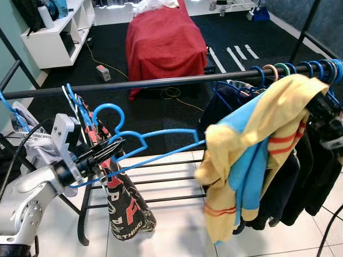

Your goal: Hang hanger

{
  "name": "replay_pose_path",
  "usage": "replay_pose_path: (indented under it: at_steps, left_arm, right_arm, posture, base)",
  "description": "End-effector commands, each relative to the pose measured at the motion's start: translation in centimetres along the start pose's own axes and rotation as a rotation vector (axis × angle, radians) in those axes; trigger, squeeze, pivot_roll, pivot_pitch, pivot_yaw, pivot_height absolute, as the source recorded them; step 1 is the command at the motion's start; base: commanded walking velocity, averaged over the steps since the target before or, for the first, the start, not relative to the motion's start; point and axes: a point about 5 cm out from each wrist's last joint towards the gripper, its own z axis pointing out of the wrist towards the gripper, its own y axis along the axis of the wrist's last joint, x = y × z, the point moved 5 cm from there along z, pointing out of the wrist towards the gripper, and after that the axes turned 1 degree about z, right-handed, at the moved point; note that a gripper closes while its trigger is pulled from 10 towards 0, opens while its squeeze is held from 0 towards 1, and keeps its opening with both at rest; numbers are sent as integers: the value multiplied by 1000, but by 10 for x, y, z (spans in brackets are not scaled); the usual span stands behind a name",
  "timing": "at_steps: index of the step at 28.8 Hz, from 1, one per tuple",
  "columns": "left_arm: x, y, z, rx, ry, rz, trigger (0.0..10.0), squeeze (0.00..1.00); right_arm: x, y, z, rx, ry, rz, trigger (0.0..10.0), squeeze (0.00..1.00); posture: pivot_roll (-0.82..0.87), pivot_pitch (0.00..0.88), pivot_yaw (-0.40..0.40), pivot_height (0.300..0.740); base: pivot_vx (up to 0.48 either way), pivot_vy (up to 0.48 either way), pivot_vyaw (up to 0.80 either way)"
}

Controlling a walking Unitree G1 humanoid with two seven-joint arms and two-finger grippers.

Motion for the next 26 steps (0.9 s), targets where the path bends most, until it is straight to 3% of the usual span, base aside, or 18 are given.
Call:
replay_pose_path:
  at_steps: [1, 4, 7, 8, 11, 12, 18, 26]
  left_arm:
    - [9, 1, -10, 15, 30, 25, 10000, 0]
    - [16, 13, -21, -50, 77, -34, 10000, 0]
    - [14, 15, -22, -73, 98, -57, 10000, 0]
    - [8, 12, -19, -76, 131, -95, 10000, 0]
    - [4, 8, -18, -75, 155, -118, 10000, 0]
    - [-1, 2, -14, -64, 181, -141, 10000, 0]
    - [-14, -6, -1, -49, 185, -144, 10000, 0]
    - [-18, -12, 4, -41, 178, -152, 10000, 0]
  right_arm:
    - [9, -2, 1, 19, 44, -15, 0, 0]
    - [12, -46, -8, 230, 39, -17, 0, 0]
    - [11, -58, -11, 268, 18, -9, 0, 0]
    - [9, -72, -10, 285, -12, 15, 3098, 0]
    - [8, -81, -9, 292, -31, 32, 3098, 0]
    - [10, -91, -2, 289, -48, 56, 10000, 0]
    - [11, -109, 15, 283, -87, 83, 10000, 0]
    - [6, -120, 15, 309, -137, 46, 10000, 0]
  posture:
    - [-91, 127, 63, 740]
    - [-91, 127, 63, 740]
    - [-91, 127, 63, 740]
    - [-80, 130, 67, 740]
    - [-80, 130, 67, 740]
    - [-67, 130, 55, 740]
    - [-64, 121, 44, 740]
    - [-65, 118, 43, 740]
  base:
    - [0, 0, 0]
    - [0, 0, 0]
    - [0, 0, 0]
    - [0, 0, 0]
    - [0, 0, 0]
    - [0, 0, 0]
    - [-166, 0, 0]
    - [-386, 0, 0]
